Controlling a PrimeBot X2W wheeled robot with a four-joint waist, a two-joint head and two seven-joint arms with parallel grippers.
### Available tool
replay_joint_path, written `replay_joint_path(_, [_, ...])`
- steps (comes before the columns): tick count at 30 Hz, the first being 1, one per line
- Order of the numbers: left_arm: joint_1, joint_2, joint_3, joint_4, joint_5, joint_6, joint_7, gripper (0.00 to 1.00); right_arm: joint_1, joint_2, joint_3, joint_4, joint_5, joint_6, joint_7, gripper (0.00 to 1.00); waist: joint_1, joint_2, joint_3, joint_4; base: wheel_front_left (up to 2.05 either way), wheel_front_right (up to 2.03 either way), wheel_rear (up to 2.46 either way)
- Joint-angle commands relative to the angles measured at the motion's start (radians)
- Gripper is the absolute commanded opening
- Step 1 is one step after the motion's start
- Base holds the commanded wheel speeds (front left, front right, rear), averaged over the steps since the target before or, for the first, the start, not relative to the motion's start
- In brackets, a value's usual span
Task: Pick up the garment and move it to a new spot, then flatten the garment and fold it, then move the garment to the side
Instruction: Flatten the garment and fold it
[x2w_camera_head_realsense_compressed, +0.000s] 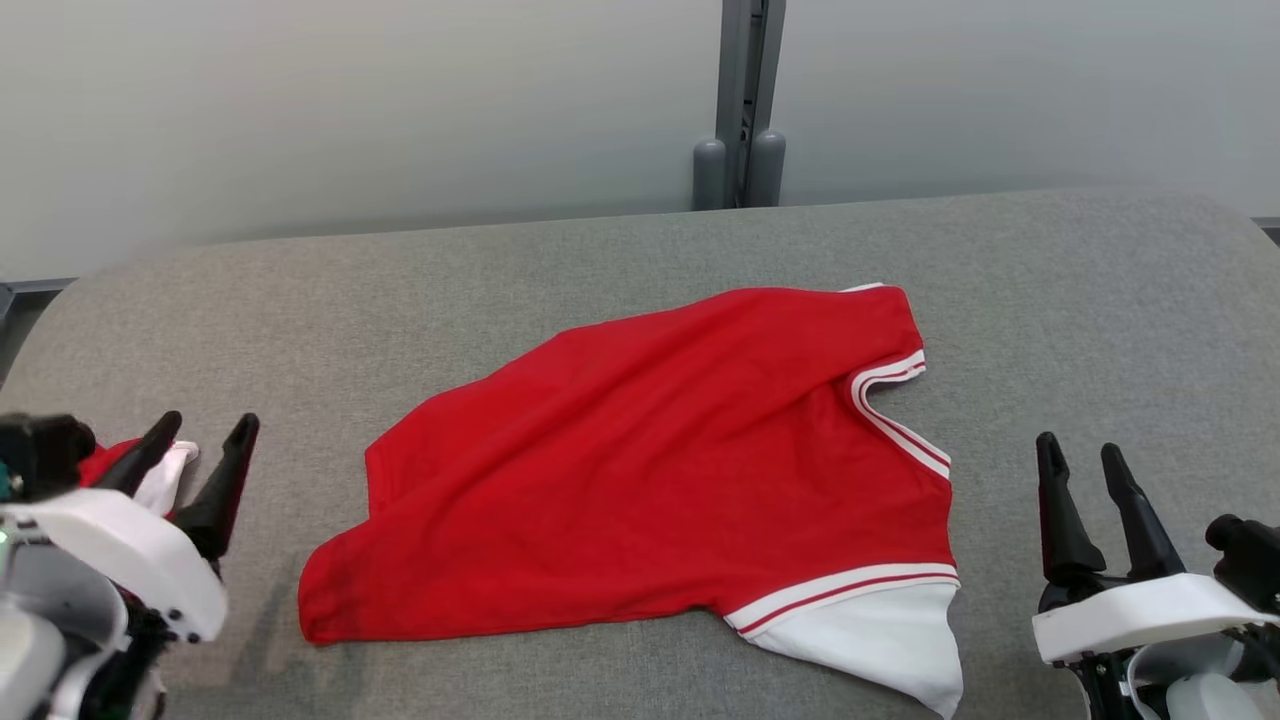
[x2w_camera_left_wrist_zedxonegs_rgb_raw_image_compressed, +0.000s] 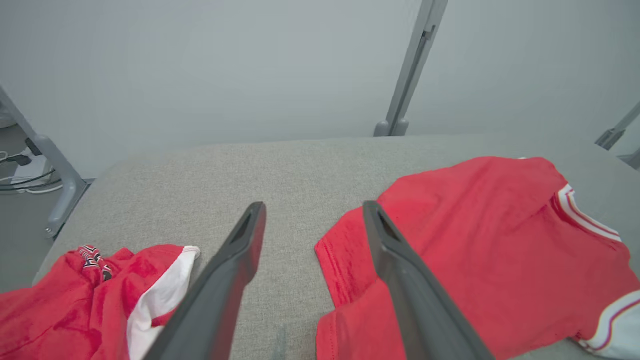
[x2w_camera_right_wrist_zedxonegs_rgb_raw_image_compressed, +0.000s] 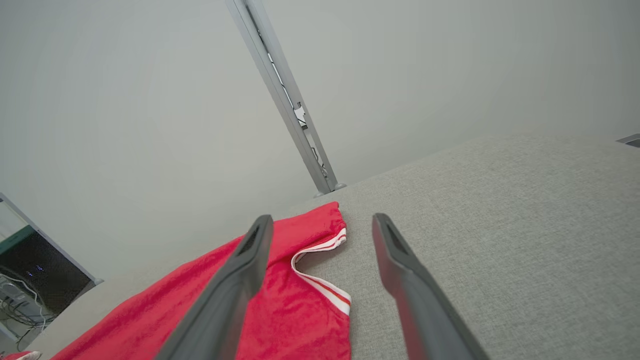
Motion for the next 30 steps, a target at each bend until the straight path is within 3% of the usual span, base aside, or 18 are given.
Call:
replay_joint_path(1, [0.028, -0.020, 0.019, -0.026, 0.017, 0.033, -0.057, 1.00, 0.011, -0.007, -0.003, -0.015, -0.017, 0.000, -0.015, 1.00, 0.0000, -0.0001, -0.006, 0.005, 0.00, 0.00, 0.00])
replay_joint_path(6, [0.128, -0.078, 0.057, -0.095, 0.085, 0.143, -0.256, 1.00, 0.038, -0.003, -0.020, -0.072, -0.048, 0.000, -0.048, 1.00, 0.0000, -0.0001, -0.018, 0.013, 0.00, 0.00, 0.00])
replay_joint_path(10, [0.187, -0.142, 0.097, -0.115, 0.130, 0.186, -0.317, 1.00, 0.070, 0.003, -0.030, -0.099, -0.076, 0.000, -0.059, 1.00, 0.0000, -0.0001, -0.028, 0.018, 0.00, 0.00, 0.00])
replay_joint_path(15, [0.247, -0.222, 0.161, -0.124, 0.219, 0.204, -0.326, 1.00, 0.108, 0.011, -0.045, -0.117, -0.094, 0.000, -0.063, 1.00, 0.0000, -0.0001, -0.036, 0.023, 0.00, 0.00, 0.00])
replay_joint_path(19, [0.320, -0.310, 0.244, -0.123, 0.311, 0.170, -0.326, 1.00, 0.149, 0.017, -0.056, -0.151, -0.129, 0.000, -0.062, 1.00, 0.0000, -0.0001, -0.042, 0.022, 0.00, 0.00, 0.00])
replay_joint_path(25, [0.398, -0.435, 0.340, -0.080, 0.430, 0.079, -0.326, 1.00, 0.172, 0.017, -0.030, -0.193, -0.204, 0.000, -0.062, 1.00, 0.0000, -0.0001, -0.047, 0.015, 0.00, 0.00, 0.00])
replay_joint_path(30, [0.411, -0.506, 0.394, -0.032, 0.495, 0.006, -0.327, 1.00, 0.164, 0.018, -0.017, -0.204, -0.241, 0.000, -0.062, 1.00, 0.0000, -0.0001, -0.052, 0.014, 0.00, 0.00, 0.00])
